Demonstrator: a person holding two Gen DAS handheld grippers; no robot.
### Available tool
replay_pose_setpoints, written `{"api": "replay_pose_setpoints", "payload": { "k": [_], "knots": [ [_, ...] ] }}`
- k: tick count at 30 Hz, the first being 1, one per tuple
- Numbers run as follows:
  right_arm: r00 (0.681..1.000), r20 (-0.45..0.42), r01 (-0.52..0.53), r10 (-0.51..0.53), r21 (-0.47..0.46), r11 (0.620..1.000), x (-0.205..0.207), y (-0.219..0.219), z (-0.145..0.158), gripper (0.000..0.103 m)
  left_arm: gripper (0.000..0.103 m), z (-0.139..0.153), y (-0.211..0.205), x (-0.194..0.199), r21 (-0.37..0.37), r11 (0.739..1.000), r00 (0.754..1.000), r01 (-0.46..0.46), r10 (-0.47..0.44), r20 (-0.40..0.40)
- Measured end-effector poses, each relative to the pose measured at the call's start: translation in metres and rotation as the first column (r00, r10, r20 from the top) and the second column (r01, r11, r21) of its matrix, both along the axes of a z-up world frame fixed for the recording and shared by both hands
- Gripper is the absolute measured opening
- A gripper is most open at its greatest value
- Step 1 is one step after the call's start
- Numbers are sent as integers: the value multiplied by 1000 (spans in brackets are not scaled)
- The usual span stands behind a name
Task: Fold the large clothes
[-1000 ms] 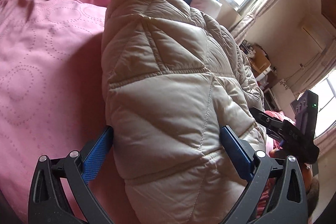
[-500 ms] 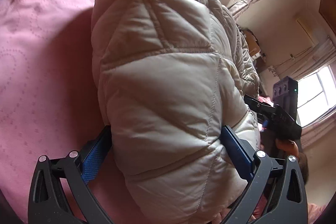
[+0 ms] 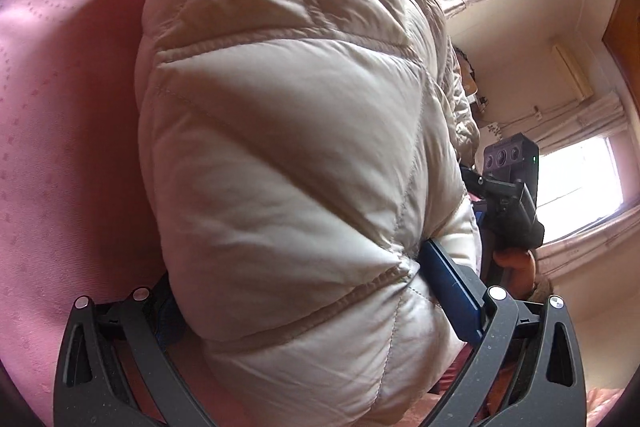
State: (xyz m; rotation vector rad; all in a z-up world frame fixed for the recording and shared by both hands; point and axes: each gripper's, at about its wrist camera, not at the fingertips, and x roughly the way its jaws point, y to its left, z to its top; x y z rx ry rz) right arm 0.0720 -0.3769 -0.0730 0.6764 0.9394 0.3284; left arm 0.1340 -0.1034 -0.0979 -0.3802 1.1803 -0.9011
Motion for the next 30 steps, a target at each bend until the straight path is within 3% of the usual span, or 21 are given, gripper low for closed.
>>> {"api": "replay_pose_setpoints", "payload": {
  "k": [4,7,12,20,26,30],
  "knots": [
    [998,56,-26,29,-46,999,-9,7,5,101,80,19,-6,-15,26,1000,995,2,-4,96],
    [993,112,-33,39,-52,998,-19,12,13,93,70,34,-6,-25,58,998,984,16,-26,176],
    [985,173,-15,18,-19,1000,-36,25,17,80,65,56,3,-35,91,996,962,3,-28,271],
    [967,254,7,-12,21,1000,-40,46,14,76,59,81,28,-35,156,985,915,-72,2,403],
    [955,296,-35,30,10,999,-15,77,13,76,59,88,72,-34,167,974,895,-154,66,442],
    [942,325,-66,81,-57,996,-1,100,13,76,59,82,104,-29,155,963,890,-220,133,437]
  ]
}}
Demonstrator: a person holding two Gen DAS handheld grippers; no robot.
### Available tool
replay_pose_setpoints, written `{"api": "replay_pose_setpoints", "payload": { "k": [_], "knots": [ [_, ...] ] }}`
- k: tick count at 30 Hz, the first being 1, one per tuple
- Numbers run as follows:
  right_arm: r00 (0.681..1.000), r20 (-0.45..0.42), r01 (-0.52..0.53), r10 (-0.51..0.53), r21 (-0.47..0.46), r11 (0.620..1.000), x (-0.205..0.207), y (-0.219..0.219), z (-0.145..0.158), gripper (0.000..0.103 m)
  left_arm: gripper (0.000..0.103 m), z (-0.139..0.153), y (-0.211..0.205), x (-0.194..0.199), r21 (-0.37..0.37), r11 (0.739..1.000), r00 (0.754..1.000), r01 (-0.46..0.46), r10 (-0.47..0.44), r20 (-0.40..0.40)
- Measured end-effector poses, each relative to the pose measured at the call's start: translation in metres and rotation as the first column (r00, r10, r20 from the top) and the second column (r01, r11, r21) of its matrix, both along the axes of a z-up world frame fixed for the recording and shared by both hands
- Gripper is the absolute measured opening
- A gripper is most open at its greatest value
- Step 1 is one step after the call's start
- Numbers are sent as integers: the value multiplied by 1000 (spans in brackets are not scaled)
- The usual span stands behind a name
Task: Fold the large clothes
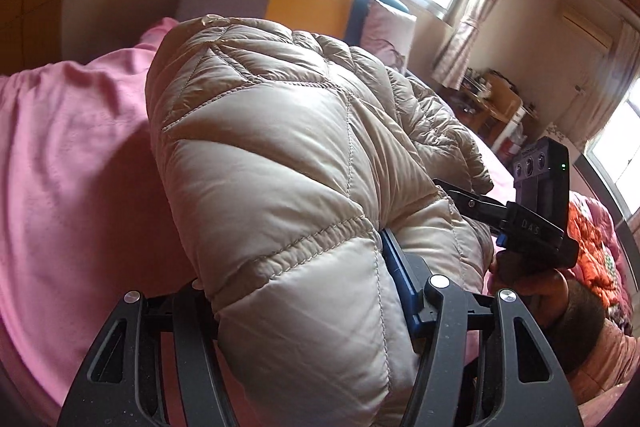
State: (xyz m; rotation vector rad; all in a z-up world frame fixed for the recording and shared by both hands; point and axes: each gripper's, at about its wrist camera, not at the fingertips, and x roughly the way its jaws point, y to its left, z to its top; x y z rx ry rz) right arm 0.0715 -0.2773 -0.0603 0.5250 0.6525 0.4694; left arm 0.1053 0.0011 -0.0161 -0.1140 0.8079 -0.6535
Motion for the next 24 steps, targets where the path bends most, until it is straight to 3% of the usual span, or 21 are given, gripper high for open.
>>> {"api": "replay_pose_setpoints", "payload": {
  "k": [2,6,9,14,18,21,24],
  "knots": [
    [1000,1,-7,7,-34,999,8,11,0,76,59,-5,29,5,-11,999,999,-45,45,-13],
    [1000,-24,-1,-1,-85,996,22,18,-7,79,61,-26,43,11,-2,995,993,-103,103,-50],
    [1000,-18,16,-18,-106,994,19,14,-13,82,72,-42,45,15,-18,989,986,-144,142,-90],
    [998,-29,44,-49,-137,990,12,-1,-15,85,74,-45,46,8,-22,986,984,-167,165,-66],
    [994,-47,86,-94,-166,982,-10,-6,8,87,75,-46,49,10,-20,986,985,-164,163,-64],
    [982,75,182,-171,-184,966,-32,-12,46,90,74,-46,50,9,-27,985,983,-168,166,-72],
    [966,202,206,-161,-229,951,-32,-10,87,90,75,-46,47,8,-20,985,984,-171,169,-62]
  ]
}}
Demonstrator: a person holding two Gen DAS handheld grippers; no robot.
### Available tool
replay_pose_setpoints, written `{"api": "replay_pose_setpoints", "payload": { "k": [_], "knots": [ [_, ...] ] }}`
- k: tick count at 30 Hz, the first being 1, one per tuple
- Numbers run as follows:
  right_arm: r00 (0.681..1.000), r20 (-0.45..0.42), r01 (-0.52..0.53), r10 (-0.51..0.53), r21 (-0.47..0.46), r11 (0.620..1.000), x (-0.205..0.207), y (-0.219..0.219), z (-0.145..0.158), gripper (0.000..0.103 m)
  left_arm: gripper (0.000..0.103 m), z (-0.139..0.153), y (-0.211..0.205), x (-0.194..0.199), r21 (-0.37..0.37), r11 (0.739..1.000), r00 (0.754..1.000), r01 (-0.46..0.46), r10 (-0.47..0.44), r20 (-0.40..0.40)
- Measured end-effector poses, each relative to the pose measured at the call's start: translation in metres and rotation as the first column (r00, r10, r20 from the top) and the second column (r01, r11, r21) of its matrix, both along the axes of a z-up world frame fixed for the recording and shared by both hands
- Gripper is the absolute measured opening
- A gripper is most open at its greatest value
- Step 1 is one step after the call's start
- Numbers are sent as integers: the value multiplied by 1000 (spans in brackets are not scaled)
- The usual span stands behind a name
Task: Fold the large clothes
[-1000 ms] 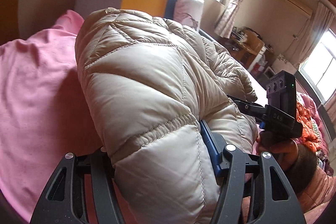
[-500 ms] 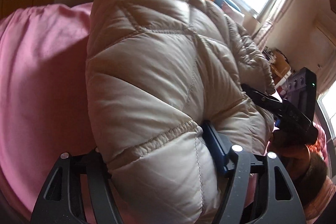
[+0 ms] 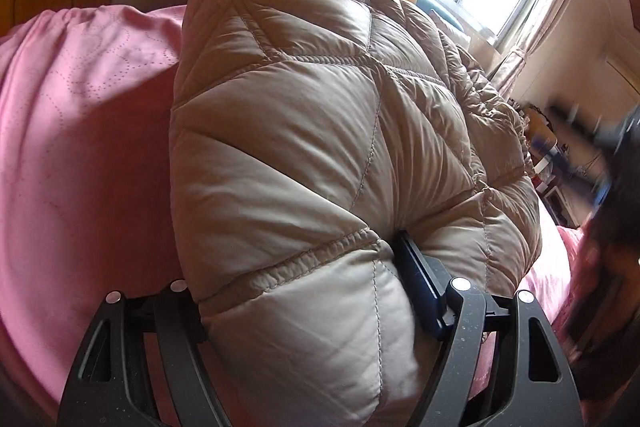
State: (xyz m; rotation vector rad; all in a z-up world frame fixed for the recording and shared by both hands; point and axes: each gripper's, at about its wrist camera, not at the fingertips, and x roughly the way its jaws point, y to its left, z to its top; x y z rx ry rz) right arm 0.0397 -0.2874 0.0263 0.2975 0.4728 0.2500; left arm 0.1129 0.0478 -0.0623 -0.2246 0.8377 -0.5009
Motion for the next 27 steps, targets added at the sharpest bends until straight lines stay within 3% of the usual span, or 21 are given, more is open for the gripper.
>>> {"api": "replay_pose_setpoints", "payload": {
  "k": [4,5,8,12,16,20,24,27],
  "knots": [
    [998,13,-57,60,-158,986,42,41,26,88,75,2,-1,0,6,1000,1000,-7,7,-2],
    [998,-3,-63,64,-204,977,56,54,27,83,75,2,-1,0,9,1000,1000,-11,11,-2],
    [995,-78,-87,68,-261,961,92,81,16,61,75,3,-2,-4,13,1000,1000,-15,15,-1],
    [989,-147,-41,-4,-307,951,130,113,-1,59,75,4,-2,-5,6,1000,1000,-18,18,2],
    [974,-210,40,-89,-226,973,136,92,-36,59,82,6,-7,-8,25,1000,999,-2,1,35],
    [968,-182,134,-172,-205,969,117,83,-61,59,84,18,-13,-16,60,998,997,9,-13,70],
    [963,-197,143,-184,-206,968,117,77,-62,62,85,66,-3,-23,33,997,981,-72,65,183],
    [964,-188,140,-187,-239,961,119,82,-61,63,92,94,-9,1,46,992,973,-118,107,207]
  ]
}}
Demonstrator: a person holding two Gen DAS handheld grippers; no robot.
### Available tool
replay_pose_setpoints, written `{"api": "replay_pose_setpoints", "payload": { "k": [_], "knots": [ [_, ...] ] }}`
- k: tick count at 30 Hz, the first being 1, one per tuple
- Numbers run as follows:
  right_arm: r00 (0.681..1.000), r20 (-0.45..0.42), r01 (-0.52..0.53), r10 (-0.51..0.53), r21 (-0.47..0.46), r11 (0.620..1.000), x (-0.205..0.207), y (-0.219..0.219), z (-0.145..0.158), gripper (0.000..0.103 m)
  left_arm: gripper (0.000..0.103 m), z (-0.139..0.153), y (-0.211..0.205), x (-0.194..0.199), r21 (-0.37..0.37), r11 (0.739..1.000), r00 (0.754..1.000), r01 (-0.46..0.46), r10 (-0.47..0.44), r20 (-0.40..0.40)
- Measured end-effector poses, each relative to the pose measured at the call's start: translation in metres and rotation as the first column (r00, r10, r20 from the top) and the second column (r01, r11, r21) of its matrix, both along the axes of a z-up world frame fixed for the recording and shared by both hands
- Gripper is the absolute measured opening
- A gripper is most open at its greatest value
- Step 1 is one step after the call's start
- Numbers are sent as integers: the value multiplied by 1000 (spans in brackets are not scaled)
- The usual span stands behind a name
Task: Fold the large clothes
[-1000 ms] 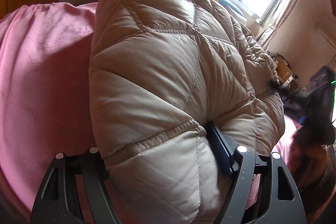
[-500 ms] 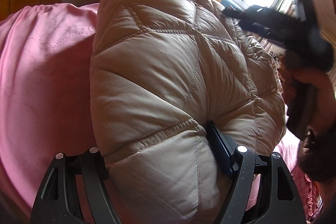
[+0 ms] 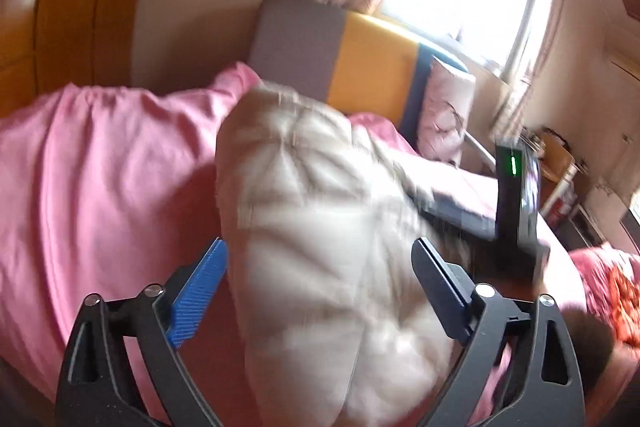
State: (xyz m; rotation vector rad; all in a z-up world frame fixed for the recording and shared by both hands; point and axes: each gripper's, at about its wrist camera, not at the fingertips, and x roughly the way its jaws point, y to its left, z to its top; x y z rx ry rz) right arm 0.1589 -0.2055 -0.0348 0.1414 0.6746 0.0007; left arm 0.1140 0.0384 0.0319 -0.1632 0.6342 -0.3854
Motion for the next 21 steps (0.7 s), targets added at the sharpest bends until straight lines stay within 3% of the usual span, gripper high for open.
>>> {"api": "replay_pose_setpoints", "payload": {
  "k": [2,4,7,12,21],
  "knots": [
    [1000,10,5,-5,-21,1000,-2,3,0,64,92,9,-16,24,63,998,1000,-18,19,-15],
    [1000,12,9,-8,-21,1000,-7,1,-1,65,94,8,-41,54,190,981,999,-40,45,-18],
    [1000,6,11,-11,-9,1000,-7,-2,1,67,98,-13,-66,99,357,930,993,-86,111,-50],
    [1000,-16,24,-24,7,1000,7,-7,-1,68,100,-49,-65,129,316,947,991,-63,98,-96],
    [999,-50,15,-16,-23,1000,38,-3,-11,70,100,-70,-64,155,314,947,987,-67,109,-118]
  ]
}}
